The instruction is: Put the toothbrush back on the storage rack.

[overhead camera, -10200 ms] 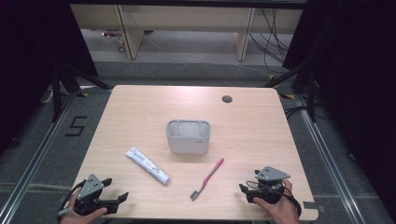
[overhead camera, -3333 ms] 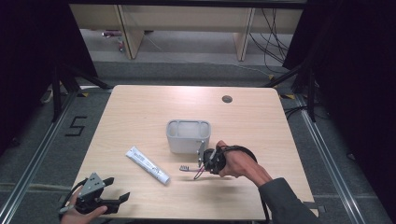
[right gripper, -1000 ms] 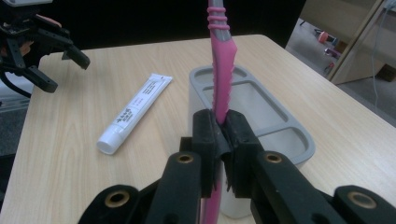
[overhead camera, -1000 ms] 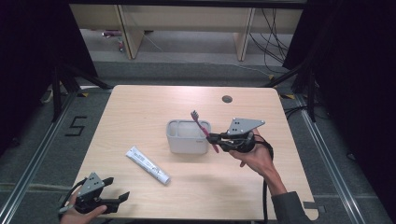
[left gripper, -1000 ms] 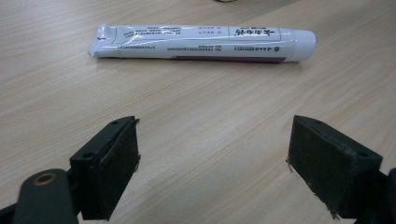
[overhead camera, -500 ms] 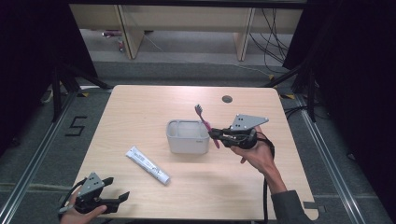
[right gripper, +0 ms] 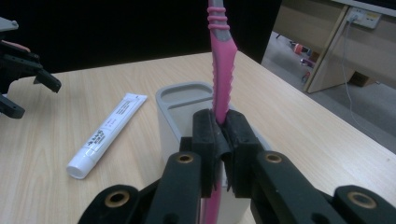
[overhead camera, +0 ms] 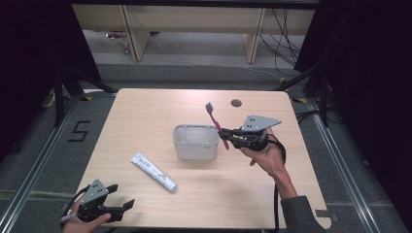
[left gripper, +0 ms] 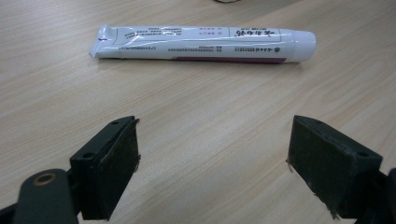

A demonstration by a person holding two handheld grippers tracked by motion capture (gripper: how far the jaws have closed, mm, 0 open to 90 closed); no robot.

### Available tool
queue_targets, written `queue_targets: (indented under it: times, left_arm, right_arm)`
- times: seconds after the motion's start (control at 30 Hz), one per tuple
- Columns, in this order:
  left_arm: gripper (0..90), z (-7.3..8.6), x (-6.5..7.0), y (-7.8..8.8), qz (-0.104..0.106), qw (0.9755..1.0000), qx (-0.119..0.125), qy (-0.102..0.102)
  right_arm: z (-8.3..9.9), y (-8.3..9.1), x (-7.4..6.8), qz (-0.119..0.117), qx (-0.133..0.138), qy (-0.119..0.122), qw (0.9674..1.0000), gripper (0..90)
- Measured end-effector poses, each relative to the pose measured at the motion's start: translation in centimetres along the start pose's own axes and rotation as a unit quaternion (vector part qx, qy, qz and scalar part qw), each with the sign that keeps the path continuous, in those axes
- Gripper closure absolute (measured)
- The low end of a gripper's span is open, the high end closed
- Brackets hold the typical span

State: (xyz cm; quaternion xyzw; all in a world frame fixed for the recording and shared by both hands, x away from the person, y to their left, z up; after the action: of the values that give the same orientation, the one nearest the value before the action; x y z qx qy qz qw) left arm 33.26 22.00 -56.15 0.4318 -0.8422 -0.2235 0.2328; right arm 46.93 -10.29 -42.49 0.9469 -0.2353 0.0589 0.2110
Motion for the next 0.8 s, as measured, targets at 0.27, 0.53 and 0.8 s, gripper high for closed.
queue_targets:
  times: [0.27,0.53,0.8]
  left_arm:
    - [15.7,0.0,0.0,0.0,0.001,1.0,-0.001,0.0]
    - [15.8,0.1,0.0,0.0,-0.002,1.0,-0.004,0.001]
    - [15.8,0.1,0.0,0.0,0.001,1.0,-0.004,-0.001]
  right_arm:
    - [-0.1,-0.6,0.6,0.01,0.009,-0.017,0.9998,84.1]
    - [-0.7,-1.2,1.5,0.014,0.031,-0.025,0.9991,84.1]
    - [-1.3,-2.3,2.4,0.038,0.046,-0.038,0.9975,84.1]
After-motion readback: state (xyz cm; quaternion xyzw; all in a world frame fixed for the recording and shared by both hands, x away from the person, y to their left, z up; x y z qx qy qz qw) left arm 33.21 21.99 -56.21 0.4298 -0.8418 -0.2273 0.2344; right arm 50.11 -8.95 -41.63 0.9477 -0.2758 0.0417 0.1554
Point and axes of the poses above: each handheld gripper's, and its own axes: y roughly backward along the jaws, z roughly out of its underside, x roughly to its right, the point moved 10 cm from there along -y, roughly forward along the jaws, and after that the axes turned 7 degrees about y, right-handed, at the moved point
